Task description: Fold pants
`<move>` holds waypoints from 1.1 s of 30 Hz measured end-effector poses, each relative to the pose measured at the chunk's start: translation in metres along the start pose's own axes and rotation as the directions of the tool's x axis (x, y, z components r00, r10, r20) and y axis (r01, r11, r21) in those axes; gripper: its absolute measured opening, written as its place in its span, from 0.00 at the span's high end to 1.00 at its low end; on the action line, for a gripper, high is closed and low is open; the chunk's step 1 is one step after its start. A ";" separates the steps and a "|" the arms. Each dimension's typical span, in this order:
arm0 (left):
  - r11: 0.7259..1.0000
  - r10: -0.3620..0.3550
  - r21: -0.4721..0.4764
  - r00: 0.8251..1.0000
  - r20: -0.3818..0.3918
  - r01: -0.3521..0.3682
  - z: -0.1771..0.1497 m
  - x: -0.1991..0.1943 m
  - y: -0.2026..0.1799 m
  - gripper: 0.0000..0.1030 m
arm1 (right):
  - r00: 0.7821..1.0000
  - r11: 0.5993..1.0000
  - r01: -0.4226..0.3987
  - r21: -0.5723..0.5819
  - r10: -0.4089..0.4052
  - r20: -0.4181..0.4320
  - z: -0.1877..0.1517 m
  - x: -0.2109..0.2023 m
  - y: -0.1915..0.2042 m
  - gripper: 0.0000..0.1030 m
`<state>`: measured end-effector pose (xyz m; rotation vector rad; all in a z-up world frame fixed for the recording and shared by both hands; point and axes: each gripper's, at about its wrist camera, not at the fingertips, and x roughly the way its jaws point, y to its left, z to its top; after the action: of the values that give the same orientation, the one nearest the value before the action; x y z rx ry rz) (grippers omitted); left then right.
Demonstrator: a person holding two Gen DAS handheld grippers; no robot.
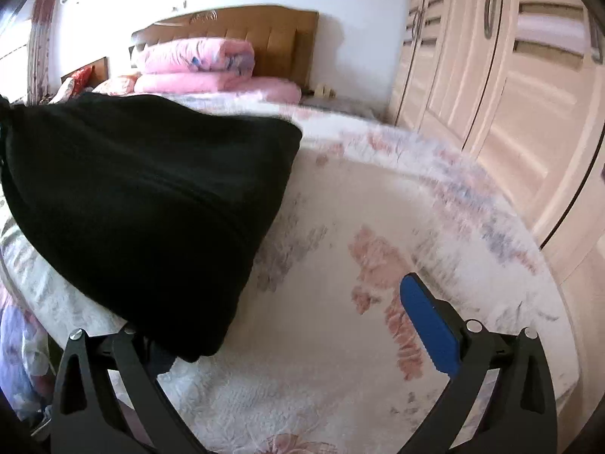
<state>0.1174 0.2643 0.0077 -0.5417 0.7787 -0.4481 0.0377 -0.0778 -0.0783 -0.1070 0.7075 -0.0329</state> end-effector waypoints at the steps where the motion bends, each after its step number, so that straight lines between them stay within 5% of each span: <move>1: 1.000 0.014 0.008 1.000 0.006 -0.014 0.000 -0.003 0.000 0.73 | 1.000 1.000 -0.010 -0.004 0.010 0.002 0.000 0.000 0.001 0.04; 5: 0.986 0.129 -0.092 0.988 -0.087 -0.137 -0.016 0.036 0.061 0.73 | 0.998 0.998 -0.040 -0.038 0.038 -0.057 -0.015 0.022 0.012 0.04; 7: 0.984 0.034 -0.172 0.998 -0.049 -0.042 -0.025 0.035 0.081 0.73 | 0.997 0.998 -0.054 -0.037 0.052 -0.056 -0.013 0.020 0.010 0.04; 12: 0.996 0.066 -0.055 0.997 0.033 -0.064 -0.014 -0.001 0.040 0.73 | 0.999 0.998 -0.033 -0.054 0.034 0.016 -0.006 -0.003 0.009 0.04; 14: 0.996 0.087 -0.029 0.995 0.041 -0.086 -0.012 -0.004 0.035 0.73 | 0.997 0.997 -0.067 -0.034 0.066 -0.028 -0.012 0.010 0.008 0.04; 17: 0.981 0.157 -0.107 0.987 -0.043 -0.161 -0.023 0.022 0.066 0.73 | 0.992 0.993 -0.112 0.025 0.113 -0.063 -0.020 0.025 -0.002 0.04; 22: 0.984 0.141 -0.107 0.990 0.001 -0.140 -0.031 0.009 0.067 0.73 | 0.995 0.995 -0.087 -0.055 0.085 -0.043 -0.013 0.014 0.004 0.04; 26: 0.983 0.128 -0.131 0.992 -0.009 -0.128 -0.029 0.020 0.078 0.71 | 0.982 0.984 -0.176 0.036 0.178 -0.071 -0.020 0.030 -0.010 0.04; 30: 0.982 0.060 -0.176 0.998 -0.017 -0.062 -0.025 0.012 0.093 0.63 | 0.975 0.979 -0.205 -0.002 0.204 -0.085 -0.019 0.021 -0.009 0.04; 33: 0.985 0.073 -0.154 0.997 -0.013 -0.075 -0.025 0.003 0.091 0.31 | 0.932 0.938 -0.344 0.041 0.347 -0.103 -0.028 0.018 -0.023 0.04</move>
<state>0.1171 0.3264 -0.0639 -0.6530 0.8426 -0.3230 0.0328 -0.1045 -0.1084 0.0426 0.8263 0.2935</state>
